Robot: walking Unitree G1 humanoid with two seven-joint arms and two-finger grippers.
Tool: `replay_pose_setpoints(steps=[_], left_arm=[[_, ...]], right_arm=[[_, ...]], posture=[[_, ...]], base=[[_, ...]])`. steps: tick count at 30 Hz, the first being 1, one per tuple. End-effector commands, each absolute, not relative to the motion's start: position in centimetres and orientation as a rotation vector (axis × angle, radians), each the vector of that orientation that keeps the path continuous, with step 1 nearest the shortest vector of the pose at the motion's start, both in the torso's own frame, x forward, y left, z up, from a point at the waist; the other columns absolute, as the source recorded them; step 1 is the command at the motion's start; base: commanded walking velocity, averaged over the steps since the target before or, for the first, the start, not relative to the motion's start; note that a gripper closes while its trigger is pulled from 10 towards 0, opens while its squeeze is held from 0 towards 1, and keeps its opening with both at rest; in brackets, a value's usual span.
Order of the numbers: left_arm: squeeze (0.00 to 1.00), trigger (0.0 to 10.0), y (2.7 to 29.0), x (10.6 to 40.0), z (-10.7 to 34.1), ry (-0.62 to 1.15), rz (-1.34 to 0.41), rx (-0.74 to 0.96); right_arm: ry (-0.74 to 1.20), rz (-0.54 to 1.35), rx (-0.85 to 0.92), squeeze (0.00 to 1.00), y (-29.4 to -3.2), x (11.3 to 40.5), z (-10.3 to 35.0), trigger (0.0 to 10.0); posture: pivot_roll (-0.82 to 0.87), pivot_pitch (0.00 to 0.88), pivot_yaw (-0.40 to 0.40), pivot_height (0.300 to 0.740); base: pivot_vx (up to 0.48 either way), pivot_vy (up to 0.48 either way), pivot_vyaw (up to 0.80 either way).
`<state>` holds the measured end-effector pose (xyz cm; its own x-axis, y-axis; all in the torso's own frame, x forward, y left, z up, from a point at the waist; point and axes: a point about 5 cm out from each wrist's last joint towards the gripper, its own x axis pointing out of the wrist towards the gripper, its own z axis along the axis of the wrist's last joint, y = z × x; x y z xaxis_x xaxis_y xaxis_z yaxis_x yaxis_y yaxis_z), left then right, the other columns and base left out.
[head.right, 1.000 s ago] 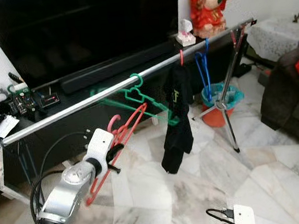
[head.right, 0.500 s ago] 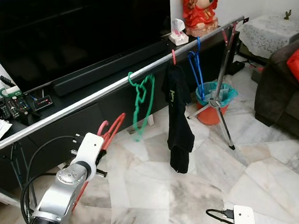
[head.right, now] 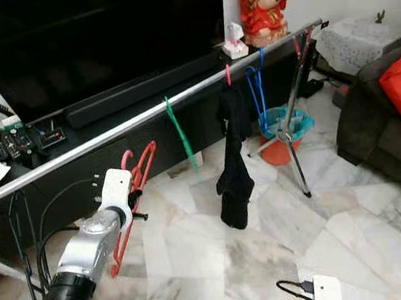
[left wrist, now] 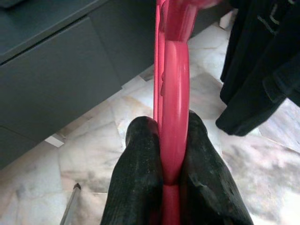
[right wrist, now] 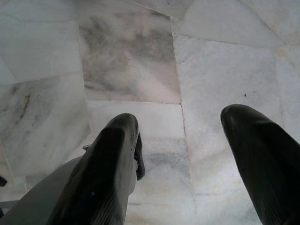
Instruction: Hang hanger
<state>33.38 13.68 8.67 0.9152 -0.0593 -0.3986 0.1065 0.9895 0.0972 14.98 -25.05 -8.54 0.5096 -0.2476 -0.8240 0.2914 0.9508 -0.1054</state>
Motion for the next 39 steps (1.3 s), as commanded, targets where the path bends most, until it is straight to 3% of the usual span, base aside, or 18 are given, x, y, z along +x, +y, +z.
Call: replay_pose_setpoints(steps=[1,12,18,32,39], left_arm=[[0.0,10.0,14.2,34.1,9.0,0.392,-0.041,0.103],[0.0,10.0,14.5,35.2,9.2,0.336,0.002,0.019],[0.0,10.0,15.5,34.3,8.8,0.245,0.012,-0.039],[0.0,10.0,15.8,33.8,8.0,0.237,0.033,-0.043],[0.0,10.0,15.8,33.8,8.0,0.234,0.035,-0.04]], right_arm=[[0.982,-0.329,0.056,0.0,-25.0,15.0,-8.6,10.0],[0.98,-0.335,0.061,0.0,-24.9,15.0,-8.6,10.0],[0.98,-0.337,0.062,0.0,-24.9,14.9,-8.6,10.0],[0.974,-0.34,0.063,0.0,-25.0,15.0,-8.5,10.0],[0.975,-0.338,0.061,0.0,-24.9,15.0,-8.5,10.0]], posture=[[-0.05,0.0,0.083,0.74],[-0.05,0.0,0.084,0.74],[-0.06,0.0,0.085,0.74],[-0.06,0.0,0.083,0.74],[-0.05,0.0,0.082,0.74]], base=[[0.0,0.0,0.0],[0.0,0.0,0.0],[0.0,0.0,0.0],[0.0,0.0,0.0],[0.276,0.0,0.0]])
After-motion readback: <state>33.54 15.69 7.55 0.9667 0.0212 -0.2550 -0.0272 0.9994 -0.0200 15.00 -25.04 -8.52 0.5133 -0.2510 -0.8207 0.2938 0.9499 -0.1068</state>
